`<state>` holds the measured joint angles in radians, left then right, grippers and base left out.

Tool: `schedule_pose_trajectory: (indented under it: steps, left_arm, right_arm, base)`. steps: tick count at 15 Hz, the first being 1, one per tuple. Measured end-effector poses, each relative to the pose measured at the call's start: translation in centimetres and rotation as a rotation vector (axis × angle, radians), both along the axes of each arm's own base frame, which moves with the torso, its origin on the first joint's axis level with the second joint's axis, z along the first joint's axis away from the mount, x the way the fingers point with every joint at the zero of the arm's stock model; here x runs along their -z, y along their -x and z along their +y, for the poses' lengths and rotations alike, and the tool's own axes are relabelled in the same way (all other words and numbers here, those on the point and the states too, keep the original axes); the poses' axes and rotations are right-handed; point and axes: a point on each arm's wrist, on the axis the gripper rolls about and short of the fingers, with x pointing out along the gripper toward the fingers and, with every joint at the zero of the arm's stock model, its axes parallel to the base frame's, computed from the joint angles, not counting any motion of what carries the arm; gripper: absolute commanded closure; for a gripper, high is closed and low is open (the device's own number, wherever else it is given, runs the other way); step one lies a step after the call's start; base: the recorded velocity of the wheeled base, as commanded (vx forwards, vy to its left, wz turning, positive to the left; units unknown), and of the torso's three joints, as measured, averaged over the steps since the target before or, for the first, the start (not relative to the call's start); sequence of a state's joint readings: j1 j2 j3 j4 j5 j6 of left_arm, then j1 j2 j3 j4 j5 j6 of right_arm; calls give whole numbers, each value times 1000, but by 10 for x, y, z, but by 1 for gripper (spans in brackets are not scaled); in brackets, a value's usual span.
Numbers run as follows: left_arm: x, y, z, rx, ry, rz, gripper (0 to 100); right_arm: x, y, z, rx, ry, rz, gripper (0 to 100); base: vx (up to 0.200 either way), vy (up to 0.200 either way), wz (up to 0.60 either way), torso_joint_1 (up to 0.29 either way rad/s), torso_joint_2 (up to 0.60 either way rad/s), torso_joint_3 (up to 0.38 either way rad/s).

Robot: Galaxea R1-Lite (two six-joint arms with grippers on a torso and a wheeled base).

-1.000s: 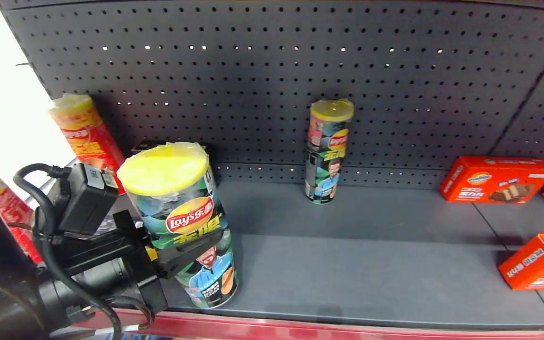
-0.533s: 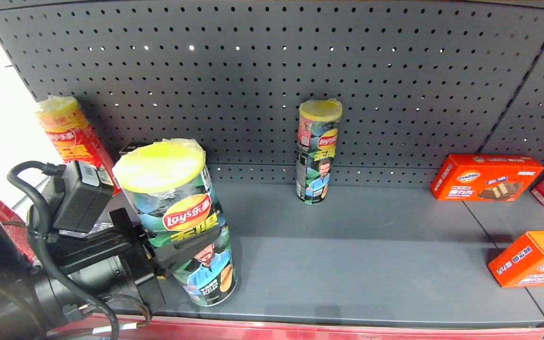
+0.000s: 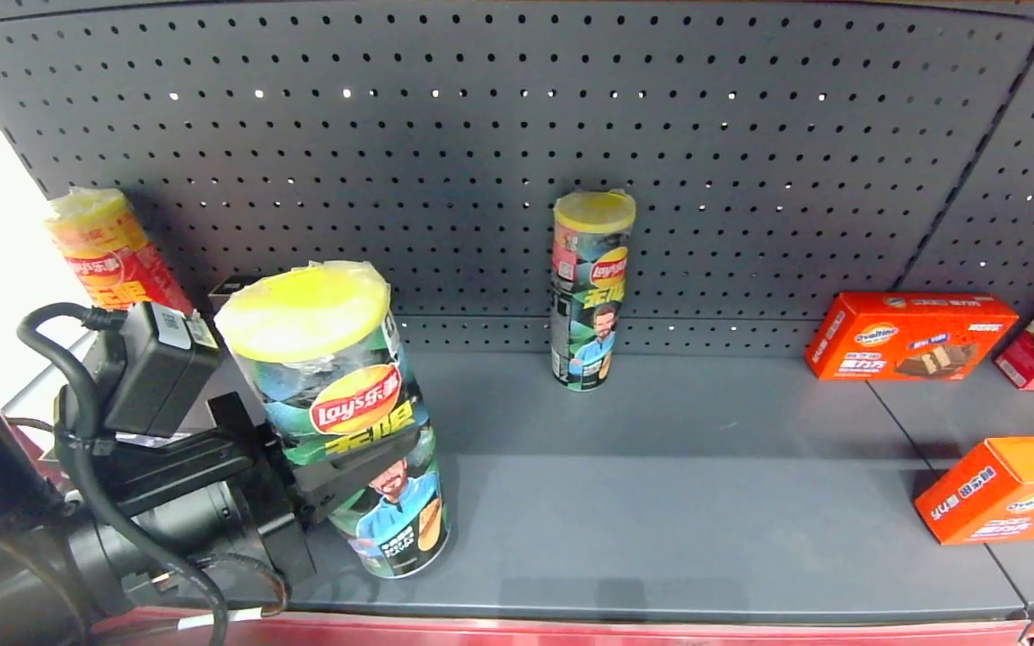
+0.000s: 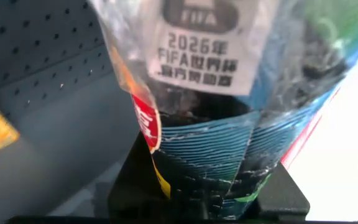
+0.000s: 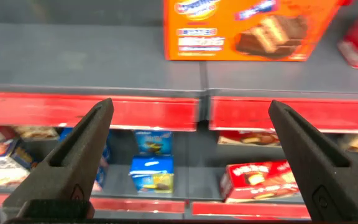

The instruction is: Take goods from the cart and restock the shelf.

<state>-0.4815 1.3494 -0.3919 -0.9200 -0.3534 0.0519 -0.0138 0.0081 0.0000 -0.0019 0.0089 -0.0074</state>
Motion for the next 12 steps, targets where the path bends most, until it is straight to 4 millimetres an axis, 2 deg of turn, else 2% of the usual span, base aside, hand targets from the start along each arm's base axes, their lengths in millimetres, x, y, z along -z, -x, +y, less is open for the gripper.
schedule_pose_trajectory:
  steps: [10, 11, 12]
  left_arm:
    - [2, -3, 13, -71, 0, 2, 100]
    - [1, -3, 14, -76, 2, -1, 100]
    - [1, -4, 14, -76, 3, -3, 100]
  right_arm:
    - [-1, 0, 0, -12, 15, -3, 0]
    - [-8, 1, 0, -23, 14, -21, 0]
    - [-24, 2, 0, -34, 9, -62, 0]
  base:
    - [0, 0, 0, 0, 0, 0]
    - [0, 0, 0, 0, 0, 0]
    - [0, 0, 0, 0, 0, 0]
